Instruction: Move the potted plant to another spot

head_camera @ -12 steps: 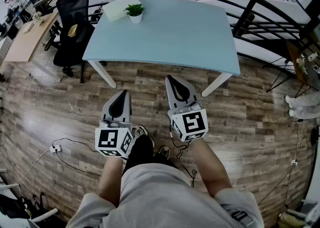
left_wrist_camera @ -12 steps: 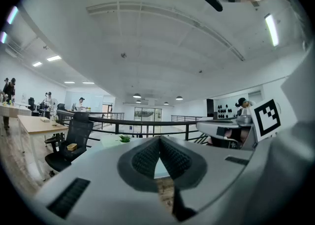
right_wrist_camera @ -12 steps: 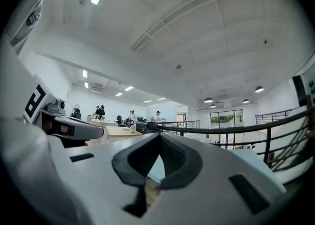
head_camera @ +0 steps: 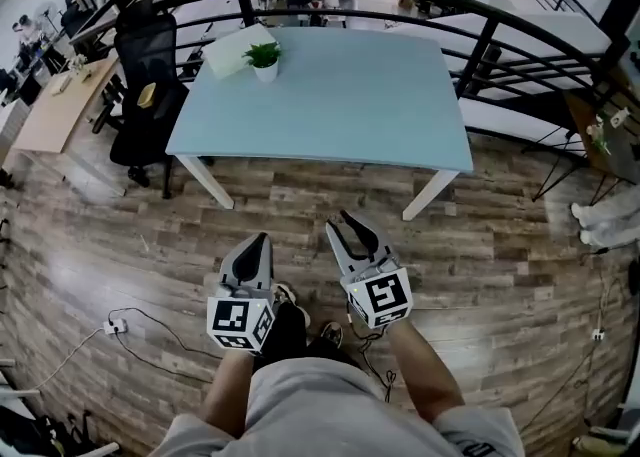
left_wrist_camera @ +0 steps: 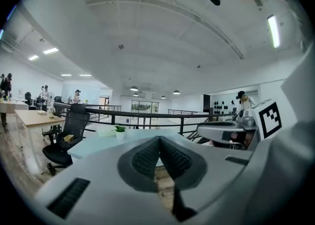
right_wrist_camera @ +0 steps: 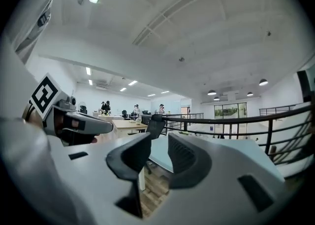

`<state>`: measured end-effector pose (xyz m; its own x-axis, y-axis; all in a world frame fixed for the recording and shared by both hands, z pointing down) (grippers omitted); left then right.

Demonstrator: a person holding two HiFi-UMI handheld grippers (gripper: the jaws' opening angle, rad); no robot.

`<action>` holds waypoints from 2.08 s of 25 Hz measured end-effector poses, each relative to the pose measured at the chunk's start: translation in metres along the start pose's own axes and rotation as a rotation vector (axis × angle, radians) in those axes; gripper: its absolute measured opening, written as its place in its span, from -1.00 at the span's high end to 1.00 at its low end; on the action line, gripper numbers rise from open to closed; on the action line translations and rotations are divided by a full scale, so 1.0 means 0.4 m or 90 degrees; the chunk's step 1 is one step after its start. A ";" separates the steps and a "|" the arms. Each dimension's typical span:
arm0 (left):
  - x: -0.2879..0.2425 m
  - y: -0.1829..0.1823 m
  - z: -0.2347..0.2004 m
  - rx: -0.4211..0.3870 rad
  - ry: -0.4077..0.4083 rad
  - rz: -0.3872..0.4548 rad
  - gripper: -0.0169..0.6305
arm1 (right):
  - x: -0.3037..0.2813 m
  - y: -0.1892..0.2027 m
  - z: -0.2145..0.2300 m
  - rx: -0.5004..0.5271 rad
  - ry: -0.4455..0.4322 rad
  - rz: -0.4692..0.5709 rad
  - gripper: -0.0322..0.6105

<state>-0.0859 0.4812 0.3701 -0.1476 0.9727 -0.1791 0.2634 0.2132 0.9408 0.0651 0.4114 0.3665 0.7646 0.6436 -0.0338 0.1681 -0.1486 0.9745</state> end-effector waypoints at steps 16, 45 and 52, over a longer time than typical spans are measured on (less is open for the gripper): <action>-0.201 -0.093 -0.233 0.024 0.005 0.010 0.91 | -0.315 0.021 0.031 0.017 -0.029 -0.034 0.27; -0.808 -0.238 -0.548 0.036 -0.028 -0.031 0.91 | -0.936 0.114 0.390 0.006 -0.082 -0.062 0.12; -0.938 -0.185 -0.571 0.066 -0.084 -0.066 0.91 | -1.025 0.235 0.457 -0.014 -0.141 -0.092 0.08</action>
<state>-0.2678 0.0796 0.4333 -0.0544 0.9472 -0.3161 0.3515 0.3144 0.8818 -0.1189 -0.0036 0.4315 0.8518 0.4763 -0.2181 0.2734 -0.0493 0.9606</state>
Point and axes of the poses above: the fingertips, and each gripper's own axes: x backward along the fingers, z to its right, y out of its underside, the point moved 3 cm from there along x, backward along the fingers, and after that the axes turned 12 degrees about x, right-handed, at the moved point
